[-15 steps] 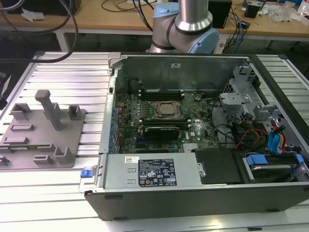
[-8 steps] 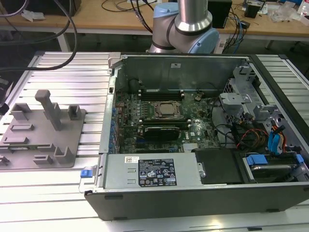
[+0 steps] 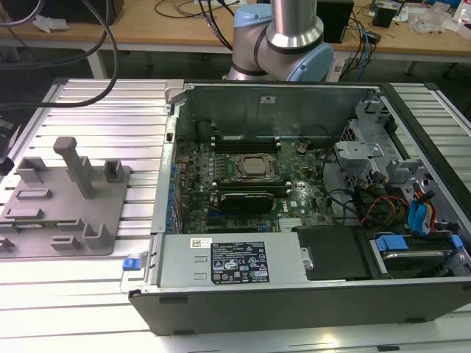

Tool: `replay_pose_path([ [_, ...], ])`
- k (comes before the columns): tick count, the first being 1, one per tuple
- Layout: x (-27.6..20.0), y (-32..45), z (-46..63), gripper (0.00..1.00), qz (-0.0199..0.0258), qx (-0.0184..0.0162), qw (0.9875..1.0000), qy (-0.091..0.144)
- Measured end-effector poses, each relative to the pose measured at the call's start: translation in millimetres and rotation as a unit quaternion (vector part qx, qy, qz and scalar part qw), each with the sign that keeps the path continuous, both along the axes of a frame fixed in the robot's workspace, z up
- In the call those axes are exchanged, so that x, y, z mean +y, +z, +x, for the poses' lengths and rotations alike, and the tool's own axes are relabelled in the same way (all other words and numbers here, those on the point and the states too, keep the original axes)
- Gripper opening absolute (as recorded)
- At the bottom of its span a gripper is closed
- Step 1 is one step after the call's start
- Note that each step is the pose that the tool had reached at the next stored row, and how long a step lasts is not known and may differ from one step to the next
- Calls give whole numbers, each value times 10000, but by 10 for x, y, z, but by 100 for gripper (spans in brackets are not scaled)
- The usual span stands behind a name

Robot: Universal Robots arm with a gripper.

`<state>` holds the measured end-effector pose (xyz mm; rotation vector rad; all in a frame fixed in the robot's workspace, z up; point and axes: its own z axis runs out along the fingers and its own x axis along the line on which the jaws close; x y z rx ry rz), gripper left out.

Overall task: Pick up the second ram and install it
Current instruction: 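Pick up the second ram and move it above second insertion slot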

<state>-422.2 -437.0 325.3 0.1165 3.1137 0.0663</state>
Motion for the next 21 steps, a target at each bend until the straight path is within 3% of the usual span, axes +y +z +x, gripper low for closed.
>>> replay_pose_path([
  [4, 0, -2, 0, 8, 0, 0, 10000, 10],
  [8, 0, -3, 0, 8, 0, 0, 9994, 344],
  [10, 0, -3, 0, 8, 0, 0, 9983, 581],
  [11, 0, -4, 0, 8, 0, 0, 9973, 741],
  [12, 0, -6, 0, 8, 0, 0, 9954, 958],
  [13, 0, -11, 0, 8, 0, -1, 9928, 1199],
  [15, 0, -16, 0, 8, -2, 0, 9896, 1440],
  [16, 0, -20, 0, 8, -3, 0, 9859, 1674],
  [17, 0, -23, 0, 8, -3, 0, 9834, 1816],
  [18, 0, -26, 0, 8, -3, 0, 9792, 2027],
  [19, 0, -31, 0, 8, -5, 0, 9722, 2341],
  [21, 0, -39, 0, 8, -6, 1, 9606, 2778],
])
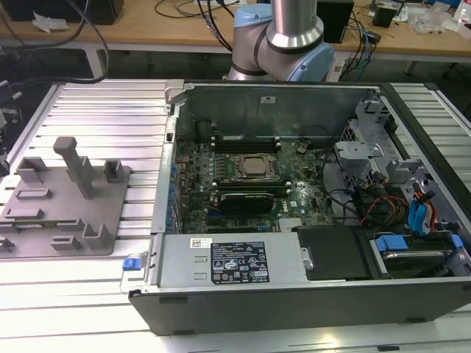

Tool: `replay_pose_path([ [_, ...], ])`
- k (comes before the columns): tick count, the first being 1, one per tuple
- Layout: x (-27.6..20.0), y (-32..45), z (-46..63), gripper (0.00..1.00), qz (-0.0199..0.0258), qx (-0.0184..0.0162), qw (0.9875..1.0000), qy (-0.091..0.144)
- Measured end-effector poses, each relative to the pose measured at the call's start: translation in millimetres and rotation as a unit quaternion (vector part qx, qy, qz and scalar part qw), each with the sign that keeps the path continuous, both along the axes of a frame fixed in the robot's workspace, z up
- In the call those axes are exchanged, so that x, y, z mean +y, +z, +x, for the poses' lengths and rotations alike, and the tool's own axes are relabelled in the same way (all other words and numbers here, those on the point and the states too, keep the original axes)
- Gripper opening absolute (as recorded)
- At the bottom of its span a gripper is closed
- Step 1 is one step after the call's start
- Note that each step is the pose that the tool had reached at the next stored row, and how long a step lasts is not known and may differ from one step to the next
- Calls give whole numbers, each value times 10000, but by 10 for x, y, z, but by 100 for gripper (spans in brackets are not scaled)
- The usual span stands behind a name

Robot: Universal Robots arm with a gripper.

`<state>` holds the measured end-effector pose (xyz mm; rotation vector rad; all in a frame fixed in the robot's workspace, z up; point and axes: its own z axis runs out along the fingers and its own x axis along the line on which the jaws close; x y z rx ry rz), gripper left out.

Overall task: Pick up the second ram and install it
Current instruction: 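Pick up the second ram and move it above second insertion slot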

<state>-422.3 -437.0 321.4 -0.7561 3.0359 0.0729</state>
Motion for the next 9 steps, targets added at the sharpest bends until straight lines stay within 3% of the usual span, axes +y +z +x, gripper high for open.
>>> replay_pose_path([
  [3, 0, -7, 0, 8, -1, 0, 9989, 463],
  [4, 0, -9, 0, 8, -1, 0, 9981, 621],
  [6, 0, -14, 0, 8, -1, -1, 9939, 1099],
  [9, 0, -17, 0, 8, -1, 0, 9896, 1440],
])
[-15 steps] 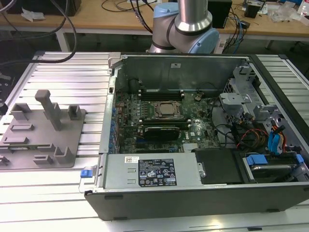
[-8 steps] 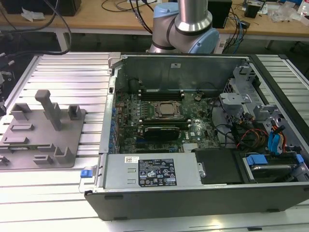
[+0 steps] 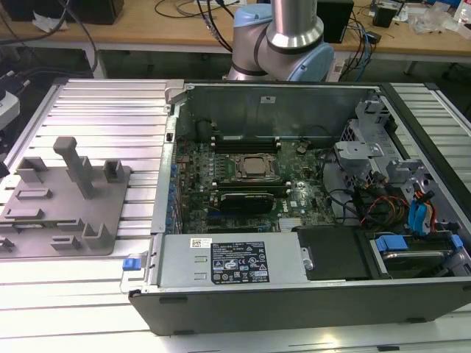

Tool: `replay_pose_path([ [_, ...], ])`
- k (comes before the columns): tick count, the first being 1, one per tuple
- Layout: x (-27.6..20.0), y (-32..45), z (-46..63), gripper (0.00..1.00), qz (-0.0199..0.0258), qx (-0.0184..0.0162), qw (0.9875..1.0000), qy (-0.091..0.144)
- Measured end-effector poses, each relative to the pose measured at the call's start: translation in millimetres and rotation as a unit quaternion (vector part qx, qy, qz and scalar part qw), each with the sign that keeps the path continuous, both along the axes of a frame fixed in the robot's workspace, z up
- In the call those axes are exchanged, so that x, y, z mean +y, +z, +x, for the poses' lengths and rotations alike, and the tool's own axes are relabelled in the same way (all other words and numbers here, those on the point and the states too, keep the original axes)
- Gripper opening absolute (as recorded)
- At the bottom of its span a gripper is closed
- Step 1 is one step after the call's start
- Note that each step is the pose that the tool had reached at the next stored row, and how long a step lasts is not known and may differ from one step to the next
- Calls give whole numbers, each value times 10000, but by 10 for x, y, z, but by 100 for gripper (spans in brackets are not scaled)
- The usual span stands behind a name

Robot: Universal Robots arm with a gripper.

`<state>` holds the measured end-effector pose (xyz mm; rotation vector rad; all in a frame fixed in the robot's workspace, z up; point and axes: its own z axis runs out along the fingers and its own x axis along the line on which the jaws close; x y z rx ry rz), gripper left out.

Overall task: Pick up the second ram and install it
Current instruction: 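Pick up the second ram and move it above second insertion slot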

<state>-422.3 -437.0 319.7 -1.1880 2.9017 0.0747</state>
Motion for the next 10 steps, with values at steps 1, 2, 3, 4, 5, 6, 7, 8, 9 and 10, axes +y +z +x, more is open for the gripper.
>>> replay_pose_path([
  [1, 0, -2, 0, 8, 0, 0, 9999, 169],
  [2, 0, -3, 0, 8, 0, 0, 9997, 259],
  [3, 0, -4, 0, 8, 0, 0, 9994, 346],
  [4, 0, -5, 0, 8, 0, 0, 9987, 509],
  [5, 0, -7, 0, 8, 0, 0, 9977, 681],
  [6, 0, -10, 0, 8, 0, 0, 9961, 884],
  [7, 0, -14, 0, 8, 0, 0, 9937, 1118],
  [8, 0, -19, 0, 8, 0, 0, 9910, 1342],
  [9, 0, -29, 0, 8, 0, 0, 9883, 1523],
  [10, 0, -41, 0, 8, 0, 0, 9846, 1748],
])
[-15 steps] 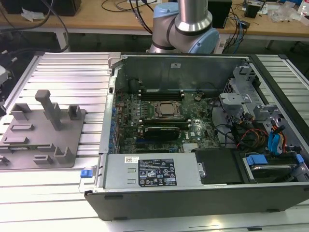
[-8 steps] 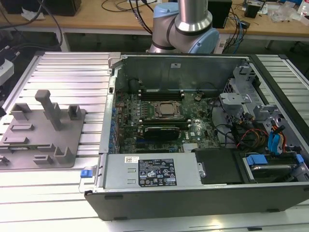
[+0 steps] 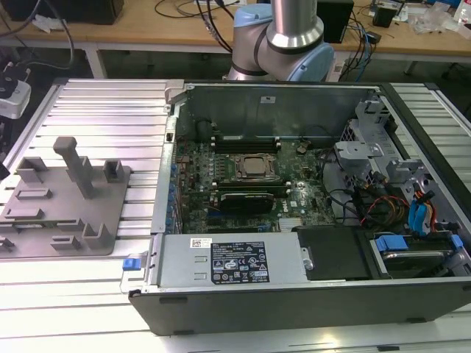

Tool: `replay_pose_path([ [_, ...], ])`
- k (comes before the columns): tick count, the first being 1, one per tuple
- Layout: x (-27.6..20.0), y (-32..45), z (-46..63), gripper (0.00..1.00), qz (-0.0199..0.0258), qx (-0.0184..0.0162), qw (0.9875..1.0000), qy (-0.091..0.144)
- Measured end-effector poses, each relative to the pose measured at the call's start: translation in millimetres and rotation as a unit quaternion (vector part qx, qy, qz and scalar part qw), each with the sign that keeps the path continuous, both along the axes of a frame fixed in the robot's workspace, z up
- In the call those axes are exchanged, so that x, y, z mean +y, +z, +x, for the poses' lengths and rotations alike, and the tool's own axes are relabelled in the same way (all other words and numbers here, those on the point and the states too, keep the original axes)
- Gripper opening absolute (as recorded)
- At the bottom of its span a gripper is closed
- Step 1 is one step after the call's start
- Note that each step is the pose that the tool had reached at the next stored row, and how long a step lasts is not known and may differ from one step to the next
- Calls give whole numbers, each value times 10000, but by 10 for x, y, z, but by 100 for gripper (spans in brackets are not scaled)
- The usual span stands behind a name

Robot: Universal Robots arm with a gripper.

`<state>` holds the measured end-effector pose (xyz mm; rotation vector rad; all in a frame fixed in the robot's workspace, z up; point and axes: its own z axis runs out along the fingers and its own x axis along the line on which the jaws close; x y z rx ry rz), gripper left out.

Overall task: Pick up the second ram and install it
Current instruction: 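Pick up the second ram and move it above second insertion slot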

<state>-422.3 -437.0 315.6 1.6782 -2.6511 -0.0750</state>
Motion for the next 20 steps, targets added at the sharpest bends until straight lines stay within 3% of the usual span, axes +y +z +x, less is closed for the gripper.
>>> replay_pose_path([
  [3, 0, -21, 0, 8, 0, 0, 9993, 382],
  [6, 0, -42, 1, 8, 0, 0, 9976, 687],
  [12, 0, -109, 0, 8, 0, 0, 9896, 1436],
  [13, 0, -126, 0, 8, 0, 1, 9861, 1660],
  [17, -8, -168, 0, 8, 0, 0, 9857, 1687],
  [20, -58, -214, 0, 8, 0, 0, 9857, 1684],
])
